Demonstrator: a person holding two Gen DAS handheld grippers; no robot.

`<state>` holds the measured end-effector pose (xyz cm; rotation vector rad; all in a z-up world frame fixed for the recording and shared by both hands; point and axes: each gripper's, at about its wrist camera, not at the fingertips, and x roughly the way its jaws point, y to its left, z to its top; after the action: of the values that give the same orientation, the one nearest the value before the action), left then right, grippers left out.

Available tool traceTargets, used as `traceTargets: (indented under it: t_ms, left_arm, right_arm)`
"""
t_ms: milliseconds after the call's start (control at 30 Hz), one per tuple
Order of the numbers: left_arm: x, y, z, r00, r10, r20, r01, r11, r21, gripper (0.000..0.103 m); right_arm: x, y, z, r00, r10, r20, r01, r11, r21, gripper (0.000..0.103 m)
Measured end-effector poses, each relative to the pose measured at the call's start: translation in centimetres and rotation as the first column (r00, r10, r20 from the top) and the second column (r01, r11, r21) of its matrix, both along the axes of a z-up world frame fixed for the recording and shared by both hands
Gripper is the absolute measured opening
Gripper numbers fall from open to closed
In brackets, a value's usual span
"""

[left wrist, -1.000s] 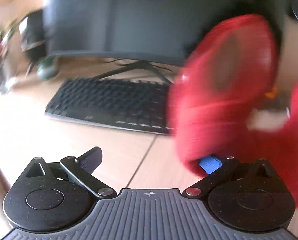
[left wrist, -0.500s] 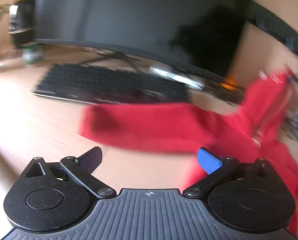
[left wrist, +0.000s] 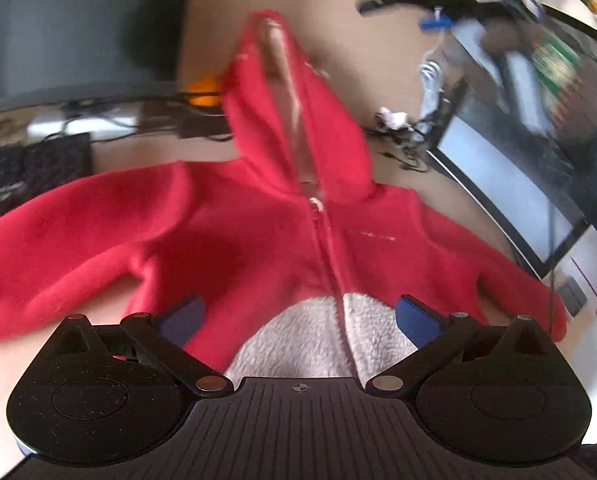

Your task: Fold clothes

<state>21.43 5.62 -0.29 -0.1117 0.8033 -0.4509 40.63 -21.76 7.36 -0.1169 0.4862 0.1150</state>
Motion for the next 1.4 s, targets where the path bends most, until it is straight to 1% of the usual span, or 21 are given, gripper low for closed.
traceTargets:
  t_ms: [67,133,200,300,333,400,533,567,667,767,867,933,1033,1167,1267,1333,1400]
  left_arm:
    - [0.8,0.0,-0.8,1.000,-0.022,-0.008,0.022,1.000,0.005,0.103]
    - [2.2,-0.3,-2.0,0.999,-0.009,-0.040,0.010,1.000,0.020,0.103]
    - [3.5,-0.4,-3.3,0.996,0.015,-0.086,-0.012,1.000,0.026,0.103]
    - [4.3,0.0,-5.2,0.985,0.075,-0.154,-0.071,0.997,0.028,0.103]
    - [4.0,0.0,-5.2,0.988,0.082,-0.130,-0.079,0.996,0.027,0.103]
    - [3.6,-0.4,-5.3,0.989,0.092,-0.116,-0.087,0.995,0.051,0.103]
    - [4.0,-1.2,-5.7,0.993,0.091,-0.071,-0.083,0.991,0.108,0.103]
    - [4.1,-1.3,-5.7,0.994,0.094,-0.062,-0.087,0.990,0.109,0.103]
    - [5.9,-1.5,-5.8,0.991,0.120,-0.050,-0.115,0.989,0.091,0.103]
    - [7.3,-1.6,-5.7,0.987,0.152,-0.050,-0.149,0.987,0.059,0.103]
    - [6.6,-0.9,-5.2,0.987,0.145,-0.064,-0.143,0.989,0.039,0.103]
    - [5.5,-0.1,-4.4,0.988,0.133,-0.075,-0.131,0.991,0.038,0.103]
    - [2.2,1.1,-2.4,0.995,0.096,-0.032,-0.091,0.988,0.128,0.103]
    - [-2.4,2.8,-0.2,0.999,0.046,0.013,-0.048,0.973,0.226,0.103]
    - [-6.4,3.5,0.7,0.998,-0.012,0.056,-0.003,0.964,0.264,0.103]
    - [-8.0,3.7,0.3,0.997,-0.051,0.063,0.030,0.954,0.298,0.103]
    - [-9.6,3.8,0.0,0.994,-0.090,0.069,0.062,0.942,0.331,0.103]
  right_arm:
    - [-3.2,-1.9,-2.5,0.995,-0.037,-0.097,0.043,0.997,0.069,0.103]
    - [-6.6,-2.0,-6.3,0.980,-0.043,-0.196,0.066,0.992,0.109,0.103]
    - [-10.1,-2.1,-10.0,0.955,-0.045,-0.294,0.091,0.985,0.146,0.103]
    - [-14.9,-2.2,-15.6,0.903,-0.039,-0.427,0.135,0.971,0.197,0.103]
    - [-15.4,-2.1,-16.8,0.899,-0.042,-0.436,0.144,0.968,0.205,0.103]
    - [-15.1,-2.1,-17.7,0.910,-0.067,-0.410,0.152,0.972,0.177,0.103]
    - [-12.3,-2.3,-18.0,0.920,-0.069,-0.387,0.128,0.983,0.131,0.103]
    - [-11.5,-2.4,-18.1,0.922,-0.066,-0.382,0.121,0.986,0.119,0.103]
    - [-9.0,-2.6,-18.1,0.927,-0.059,-0.370,0.097,0.992,0.085,0.103]
    - [-6.5,-2.8,-18.2,0.932,-0.052,-0.358,0.074,0.996,0.050,0.103]
    - [-4.6,-2.9,-18.0,0.939,-0.045,-0.342,0.055,0.998,0.019,0.103]
    - [-7.3,-2.5,-16.3,0.955,-0.039,-0.294,0.048,0.999,0.024,0.103]
    - [-12.6,-2.4,-13.8,0.966,-0.002,-0.258,0.015,0.999,0.048,0.103]
    - [-19.6,-2.3,-12.0,0.961,0.034,-0.274,-0.020,0.998,0.056,0.103]
    - [-25.0,-1.6,-12.1,0.950,0.059,-0.308,-0.057,0.998,0.015,0.103]
    - [-28.5,-0.9,-12.3,0.941,0.072,-0.330,-0.079,0.997,-0.007,0.103]
    - [-31.3,0.2,-13.2,0.936,0.056,-0.348,-0.062,0.998,-0.008,0.103]
